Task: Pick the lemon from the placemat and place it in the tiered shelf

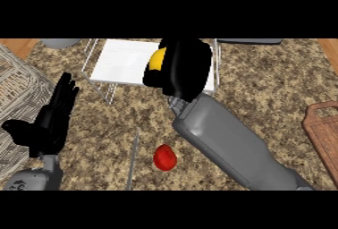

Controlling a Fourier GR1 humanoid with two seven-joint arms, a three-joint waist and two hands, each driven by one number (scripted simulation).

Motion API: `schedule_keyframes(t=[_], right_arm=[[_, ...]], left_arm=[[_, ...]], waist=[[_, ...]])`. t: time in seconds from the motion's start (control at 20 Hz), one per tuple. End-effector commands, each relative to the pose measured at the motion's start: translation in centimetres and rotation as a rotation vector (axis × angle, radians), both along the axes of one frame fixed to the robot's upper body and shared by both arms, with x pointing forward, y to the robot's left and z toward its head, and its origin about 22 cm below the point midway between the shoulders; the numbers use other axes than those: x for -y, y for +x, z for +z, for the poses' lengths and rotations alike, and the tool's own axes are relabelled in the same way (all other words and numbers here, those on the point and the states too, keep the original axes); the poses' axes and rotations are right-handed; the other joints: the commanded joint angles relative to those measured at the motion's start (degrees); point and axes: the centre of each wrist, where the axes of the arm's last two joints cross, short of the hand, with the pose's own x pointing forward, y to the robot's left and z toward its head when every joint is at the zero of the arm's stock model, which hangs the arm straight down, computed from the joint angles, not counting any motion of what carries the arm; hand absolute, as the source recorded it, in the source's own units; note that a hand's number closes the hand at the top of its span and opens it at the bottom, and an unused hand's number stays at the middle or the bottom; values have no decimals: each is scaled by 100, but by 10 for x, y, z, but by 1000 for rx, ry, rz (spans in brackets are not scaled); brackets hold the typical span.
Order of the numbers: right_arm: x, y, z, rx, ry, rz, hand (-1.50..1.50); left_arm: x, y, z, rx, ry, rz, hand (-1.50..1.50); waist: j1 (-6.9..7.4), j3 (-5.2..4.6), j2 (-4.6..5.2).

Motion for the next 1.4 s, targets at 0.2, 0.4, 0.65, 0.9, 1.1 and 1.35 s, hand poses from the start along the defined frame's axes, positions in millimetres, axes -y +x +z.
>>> schedule_keyframes(t=[0.2, 0.4, 0.65, 0.9, 1.1, 1.35], right_arm=[[-8, 36, -23, -67, 95, -143, 150], [3, 45, -2, -4, 317, -158, 150], [9, 62, -23, -58, 330, -145, -150], [5, 68, -31, -46, 367, -76, -150], [-1, 64, -22, 65, 429, -32, -150], [-14, 58, 1, 136, 507, -29, -150]], left_arm=[[1, 2, 12, 11, 15, -12, 0], [8, -4, -1, 12, -1, -21, 0], [1, 2, 10, 9, -11, -18, 0], [19, 9, 10, -1, 2, -2, 0], [-3, -9, -14, -12, 9, -2, 0], [-11, -1, 10, 3, 3, 26, 0]], waist=[[26, 2, 16], [133, 5, 27], [97, 4, 37], [10, 6, 33], [-37, 3, 11], [-148, 3, -41]])
